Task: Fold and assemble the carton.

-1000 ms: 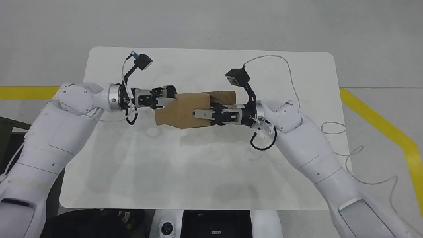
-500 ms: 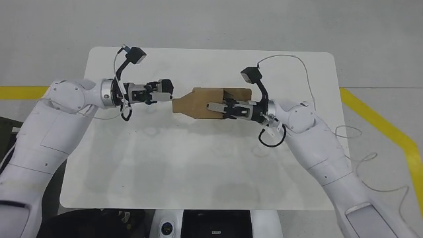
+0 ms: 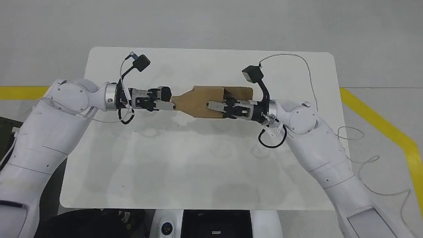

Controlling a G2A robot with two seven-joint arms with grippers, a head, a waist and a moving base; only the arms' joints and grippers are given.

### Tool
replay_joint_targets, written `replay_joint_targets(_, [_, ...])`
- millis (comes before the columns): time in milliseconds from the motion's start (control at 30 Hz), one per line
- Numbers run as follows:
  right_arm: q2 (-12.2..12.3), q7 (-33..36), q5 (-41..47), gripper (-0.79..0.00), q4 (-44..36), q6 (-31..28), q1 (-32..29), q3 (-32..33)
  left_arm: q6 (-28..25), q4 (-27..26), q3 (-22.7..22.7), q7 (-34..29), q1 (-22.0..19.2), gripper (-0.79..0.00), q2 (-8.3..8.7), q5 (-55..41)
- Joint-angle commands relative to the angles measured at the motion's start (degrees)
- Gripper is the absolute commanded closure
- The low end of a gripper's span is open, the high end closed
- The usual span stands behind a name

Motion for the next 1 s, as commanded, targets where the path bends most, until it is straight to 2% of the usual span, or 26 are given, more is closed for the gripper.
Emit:
replay_joint_targets(0, [0.0,0.1,0.2,0.000,-0.3,-0.1,0.1,0.0,0.0,0.2,0.3,0.0,0.0,-0.785,-0.01,0.2])
replay_joint_targets(967, [-1.7,2.1,5.5,0.000,-0.2,-2.9,3.4,-4.8,0.2,1.7,2.7,-0.2,-1.1,-0.785,-0.77,-4.0])
